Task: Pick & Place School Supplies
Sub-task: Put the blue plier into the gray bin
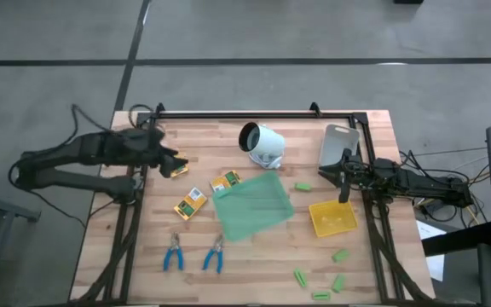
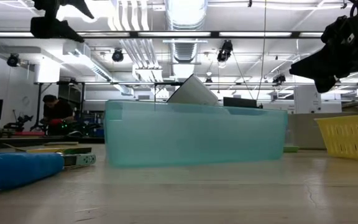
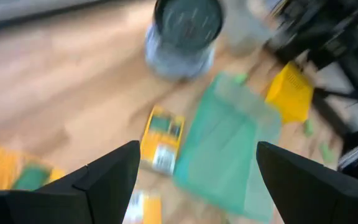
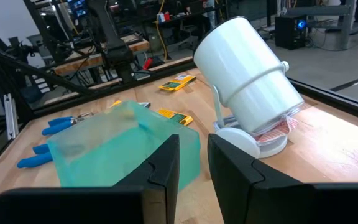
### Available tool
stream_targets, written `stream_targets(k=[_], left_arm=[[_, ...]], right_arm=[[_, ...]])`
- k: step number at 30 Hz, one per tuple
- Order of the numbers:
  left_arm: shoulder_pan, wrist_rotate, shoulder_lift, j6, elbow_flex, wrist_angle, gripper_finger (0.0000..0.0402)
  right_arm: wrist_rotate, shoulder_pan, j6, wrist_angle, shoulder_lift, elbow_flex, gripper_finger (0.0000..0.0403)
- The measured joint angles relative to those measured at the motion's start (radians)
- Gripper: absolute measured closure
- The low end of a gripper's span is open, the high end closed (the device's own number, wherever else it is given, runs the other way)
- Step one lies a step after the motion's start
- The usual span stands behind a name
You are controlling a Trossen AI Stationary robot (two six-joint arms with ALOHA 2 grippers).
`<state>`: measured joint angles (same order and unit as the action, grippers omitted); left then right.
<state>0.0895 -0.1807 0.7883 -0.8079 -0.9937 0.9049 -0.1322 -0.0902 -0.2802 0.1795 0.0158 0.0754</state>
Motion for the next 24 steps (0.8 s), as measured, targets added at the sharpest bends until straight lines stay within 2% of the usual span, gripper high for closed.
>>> stream_targets(k=[5, 9, 18, 21, 24], left_arm=[[-0.095, 0.044, 0.057, -0.198, -0.046, 0.189, 0.0074], [-0.223, 0.051, 0.078, -0.368, -0.061, 0.301, 0.0074], [-0.583, 0.001, 0.159, -0.733, -0.014, 0.319, 0.0074], [-0.666, -0.045, 0.207, -0.875, 0.001, 0.318, 0.0074], [-0.713, -0.039, 0.264, -1.065, 0.021, 0.311, 0.0074]], right_arm=[[0.0, 0.0, 0.0, 0.0, 0.0, 0.0, 0.0321], [0.0, 0.0, 0.0, 0.0, 0.0, 0.0, 0.0321], [0.0, 0.0, 0.0, 0.0, 0.0, 0.0, 0.0321], [0.0, 0.0, 0.0, 0.0, 0.0, 0.0, 0.0321], [0.0, 0.0, 0.0, 0.0, 0.0, 0.0, 0.0321]])
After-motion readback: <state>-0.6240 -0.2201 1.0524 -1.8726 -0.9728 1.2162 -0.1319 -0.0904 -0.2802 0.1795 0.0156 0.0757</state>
